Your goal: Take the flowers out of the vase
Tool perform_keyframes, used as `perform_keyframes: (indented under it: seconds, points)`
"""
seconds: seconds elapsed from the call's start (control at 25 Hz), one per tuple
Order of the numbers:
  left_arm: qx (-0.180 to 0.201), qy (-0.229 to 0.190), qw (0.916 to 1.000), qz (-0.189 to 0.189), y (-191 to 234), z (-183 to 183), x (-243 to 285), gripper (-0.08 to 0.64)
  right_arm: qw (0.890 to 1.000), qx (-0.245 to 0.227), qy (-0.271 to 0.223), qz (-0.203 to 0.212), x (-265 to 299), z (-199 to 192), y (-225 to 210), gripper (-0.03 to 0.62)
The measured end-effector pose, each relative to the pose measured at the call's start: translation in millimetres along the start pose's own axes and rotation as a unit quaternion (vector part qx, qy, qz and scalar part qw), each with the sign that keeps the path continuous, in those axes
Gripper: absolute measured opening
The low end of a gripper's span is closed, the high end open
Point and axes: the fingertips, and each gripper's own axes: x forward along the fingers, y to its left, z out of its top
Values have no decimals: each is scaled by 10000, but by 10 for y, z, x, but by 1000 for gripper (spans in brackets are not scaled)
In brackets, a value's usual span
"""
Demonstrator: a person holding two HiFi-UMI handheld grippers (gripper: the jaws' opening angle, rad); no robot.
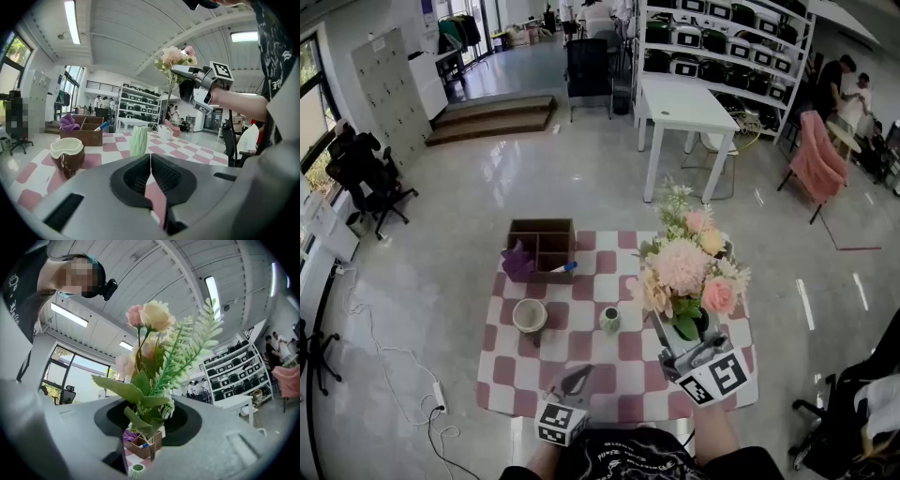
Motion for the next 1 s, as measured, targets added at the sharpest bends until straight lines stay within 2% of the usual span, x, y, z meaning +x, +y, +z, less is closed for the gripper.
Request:
perform_keyframes:
  seconds: [0.28,0.8,1.0]
  points:
    - [-5,8,10000,-76,-121,11,165,12,9992,55,201,-342,-274,-12,-273,154]
    - [-112,31,9999,-116,-349,-6,358,12,9961,440,447,-616,-649,-105,-598,140]
    - [-25,-6,10000,-91,-424,38,392,12,9919,603,762,-820,-823,-257,-716,138]
